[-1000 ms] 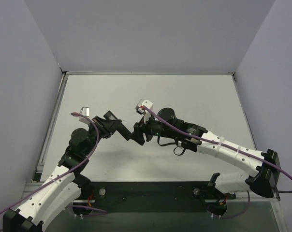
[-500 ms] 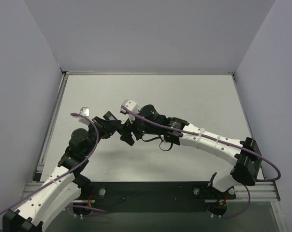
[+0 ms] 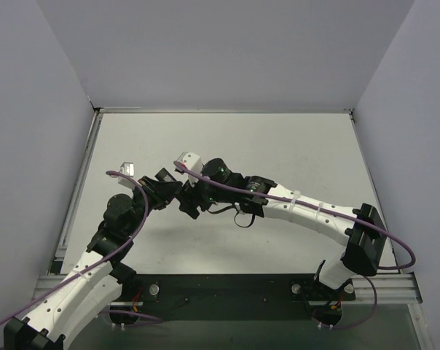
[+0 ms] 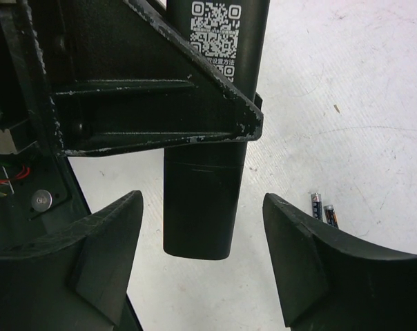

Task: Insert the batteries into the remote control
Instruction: Remove the battery cover from the remote control.

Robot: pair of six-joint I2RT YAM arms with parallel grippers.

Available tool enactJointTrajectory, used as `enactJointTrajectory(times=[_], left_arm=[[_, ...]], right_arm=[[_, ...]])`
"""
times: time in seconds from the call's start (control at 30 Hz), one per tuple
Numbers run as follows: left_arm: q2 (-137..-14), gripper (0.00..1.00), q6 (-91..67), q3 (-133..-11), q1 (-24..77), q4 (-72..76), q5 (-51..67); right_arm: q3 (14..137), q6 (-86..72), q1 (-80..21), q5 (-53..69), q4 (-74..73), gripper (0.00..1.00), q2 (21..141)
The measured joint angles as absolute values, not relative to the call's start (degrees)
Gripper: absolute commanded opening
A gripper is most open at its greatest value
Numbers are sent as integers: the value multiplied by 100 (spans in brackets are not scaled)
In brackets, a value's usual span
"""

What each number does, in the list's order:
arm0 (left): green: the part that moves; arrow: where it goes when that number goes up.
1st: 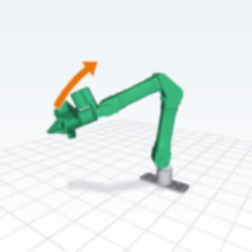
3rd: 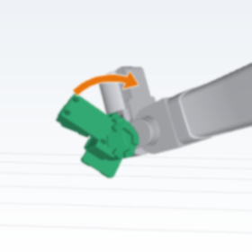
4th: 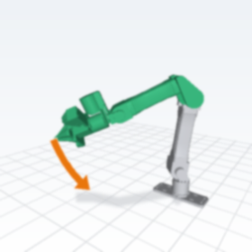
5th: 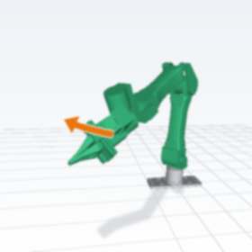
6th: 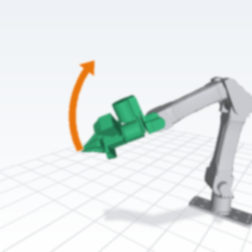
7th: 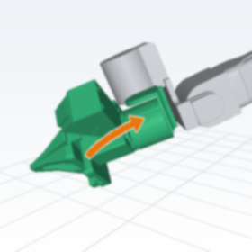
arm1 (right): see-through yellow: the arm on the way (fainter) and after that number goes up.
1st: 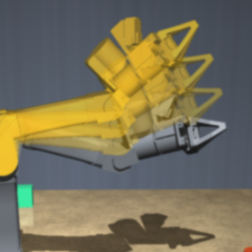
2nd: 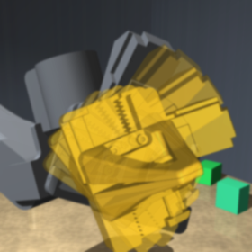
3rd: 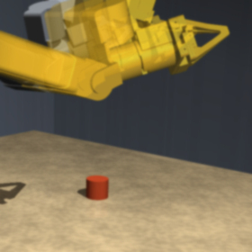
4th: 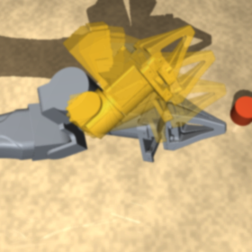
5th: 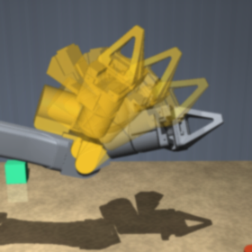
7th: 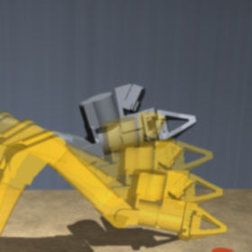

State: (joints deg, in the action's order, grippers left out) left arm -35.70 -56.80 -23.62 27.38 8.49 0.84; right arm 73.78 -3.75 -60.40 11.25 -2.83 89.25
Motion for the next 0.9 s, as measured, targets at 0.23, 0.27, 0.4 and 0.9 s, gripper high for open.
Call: enactJointTrajectory(times=[0.23,0.27,0.4,0.9], left_arm=[[-3568,0,-5680,-2362,2738,823,16],[-3568,0,-5680,-2362,2738,819,3],[-3566,0,-5682,-2364,2738,768,-38],[-3380,0,-5673,-2506,2742,220,-298]], right_arm=[[7452,-270,-6090,987,-366,49,8989],[7452,-261,-6093,980,-384,44,8991],[7456,-228,-6121,958,-427,33,8993],[7332,-143,-6239,856,-246,21,9017]])
